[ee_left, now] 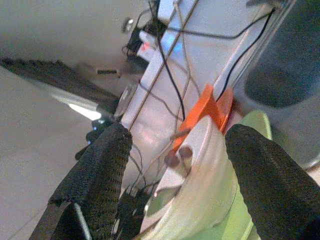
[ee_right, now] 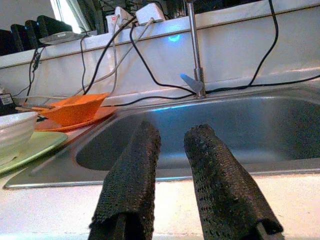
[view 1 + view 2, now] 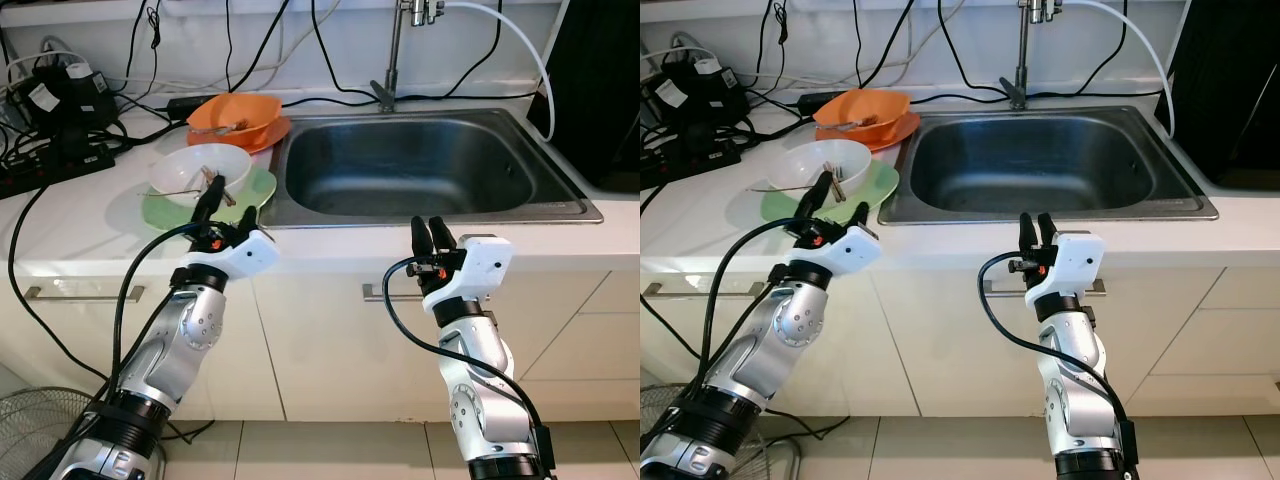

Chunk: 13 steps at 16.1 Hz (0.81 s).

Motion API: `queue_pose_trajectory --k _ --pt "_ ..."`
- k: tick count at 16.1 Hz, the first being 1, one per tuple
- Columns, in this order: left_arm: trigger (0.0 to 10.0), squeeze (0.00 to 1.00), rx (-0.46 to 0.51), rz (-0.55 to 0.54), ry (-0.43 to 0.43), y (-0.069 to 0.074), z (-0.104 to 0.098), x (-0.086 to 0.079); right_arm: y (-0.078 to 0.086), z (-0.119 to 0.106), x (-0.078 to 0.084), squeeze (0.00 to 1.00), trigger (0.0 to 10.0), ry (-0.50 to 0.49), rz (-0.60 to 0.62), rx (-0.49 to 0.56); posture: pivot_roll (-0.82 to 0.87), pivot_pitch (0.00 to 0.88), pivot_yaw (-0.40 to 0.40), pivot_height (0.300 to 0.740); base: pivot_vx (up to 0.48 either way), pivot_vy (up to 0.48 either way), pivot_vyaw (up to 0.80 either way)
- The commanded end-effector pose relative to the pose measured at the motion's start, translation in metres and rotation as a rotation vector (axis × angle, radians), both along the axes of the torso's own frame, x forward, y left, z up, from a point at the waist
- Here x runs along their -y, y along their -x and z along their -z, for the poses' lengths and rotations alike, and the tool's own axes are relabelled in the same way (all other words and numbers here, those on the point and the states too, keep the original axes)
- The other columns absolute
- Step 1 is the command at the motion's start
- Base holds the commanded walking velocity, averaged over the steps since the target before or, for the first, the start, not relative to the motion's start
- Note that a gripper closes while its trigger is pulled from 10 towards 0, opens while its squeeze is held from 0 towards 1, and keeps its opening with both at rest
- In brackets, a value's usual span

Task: Kitchen organization

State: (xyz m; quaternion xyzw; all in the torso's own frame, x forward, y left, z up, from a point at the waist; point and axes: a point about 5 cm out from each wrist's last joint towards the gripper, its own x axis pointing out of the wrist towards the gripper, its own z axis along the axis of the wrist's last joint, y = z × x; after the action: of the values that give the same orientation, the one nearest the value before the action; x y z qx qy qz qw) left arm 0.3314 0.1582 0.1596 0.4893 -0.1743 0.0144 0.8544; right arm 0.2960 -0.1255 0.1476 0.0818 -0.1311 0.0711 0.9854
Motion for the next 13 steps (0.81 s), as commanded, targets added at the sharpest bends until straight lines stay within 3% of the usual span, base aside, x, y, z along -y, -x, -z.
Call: queue_pose_trajectory --k 1,13 --pt "10.0 0.0 -0.015 -0.043 -0.022 -0.003 -0.001 -0.009 -0.002 -0.002 -0.003 0.0 10.0 -0.008 -0.017 0.005 0.02 0.0 0.065 0.74 0.0 0.0 0.0" --pt "10.0 0.0 -0.029 -0.058 -0.014 -0.024 -0.007 0.003 -0.002 -0.002 -0.004 0.0 10.0 -0.013 -0.013 0.007 0.0 0.0 0.072 0.74 0.0 0.0 0.0"
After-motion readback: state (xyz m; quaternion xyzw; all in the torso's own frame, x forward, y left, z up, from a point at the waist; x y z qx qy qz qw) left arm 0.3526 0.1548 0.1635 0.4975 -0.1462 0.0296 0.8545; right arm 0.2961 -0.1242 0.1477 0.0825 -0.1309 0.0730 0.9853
